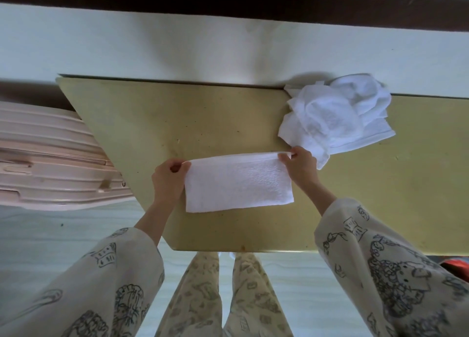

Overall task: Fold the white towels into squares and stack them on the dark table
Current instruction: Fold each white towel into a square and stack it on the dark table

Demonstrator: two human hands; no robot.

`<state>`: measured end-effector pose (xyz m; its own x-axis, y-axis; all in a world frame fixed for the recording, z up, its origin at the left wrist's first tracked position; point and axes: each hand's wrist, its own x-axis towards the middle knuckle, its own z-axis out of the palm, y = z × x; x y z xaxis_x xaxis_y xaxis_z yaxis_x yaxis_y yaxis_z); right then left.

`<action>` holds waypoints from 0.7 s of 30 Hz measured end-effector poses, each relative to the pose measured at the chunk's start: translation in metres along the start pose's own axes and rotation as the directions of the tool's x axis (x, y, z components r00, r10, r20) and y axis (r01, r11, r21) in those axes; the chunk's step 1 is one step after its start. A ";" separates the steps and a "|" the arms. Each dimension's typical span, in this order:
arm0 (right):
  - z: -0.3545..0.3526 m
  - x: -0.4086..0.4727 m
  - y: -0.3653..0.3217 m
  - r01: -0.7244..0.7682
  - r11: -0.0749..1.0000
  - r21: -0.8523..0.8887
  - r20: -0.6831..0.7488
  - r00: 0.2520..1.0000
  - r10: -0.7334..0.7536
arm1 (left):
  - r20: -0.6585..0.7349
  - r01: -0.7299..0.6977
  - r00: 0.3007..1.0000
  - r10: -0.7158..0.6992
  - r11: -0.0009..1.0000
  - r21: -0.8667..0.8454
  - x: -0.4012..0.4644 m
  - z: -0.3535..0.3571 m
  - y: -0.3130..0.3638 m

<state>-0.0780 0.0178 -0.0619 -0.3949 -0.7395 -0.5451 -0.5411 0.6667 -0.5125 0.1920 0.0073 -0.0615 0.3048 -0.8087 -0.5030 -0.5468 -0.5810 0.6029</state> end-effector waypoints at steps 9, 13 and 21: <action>0.003 0.002 0.002 0.041 0.996 -0.076 -0.045 0.998 -0.045 | -0.033 0.032 0.999 -0.031 0.999 0.028 0.005 -0.001 0.001; 0.000 -0.002 0.001 0.148 0.946 -0.289 -0.121 0.974 -0.189 | -0.088 -0.019 0.996 0.033 0.987 0.158 0.003 -0.001 0.005; 0.022 0.001 -0.011 0.538 0.684 -0.492 0.080 0.810 -0.581 | 0.227 -0.551 0.833 0.505 0.719 0.423 0.001 0.044 0.037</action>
<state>-0.0564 0.0115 -0.0713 0.0533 -0.9790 -0.1970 -0.9482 0.0123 -0.3174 0.1379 -0.0114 -0.0667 -0.1988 -0.9463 -0.2550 -0.8911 0.0662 0.4490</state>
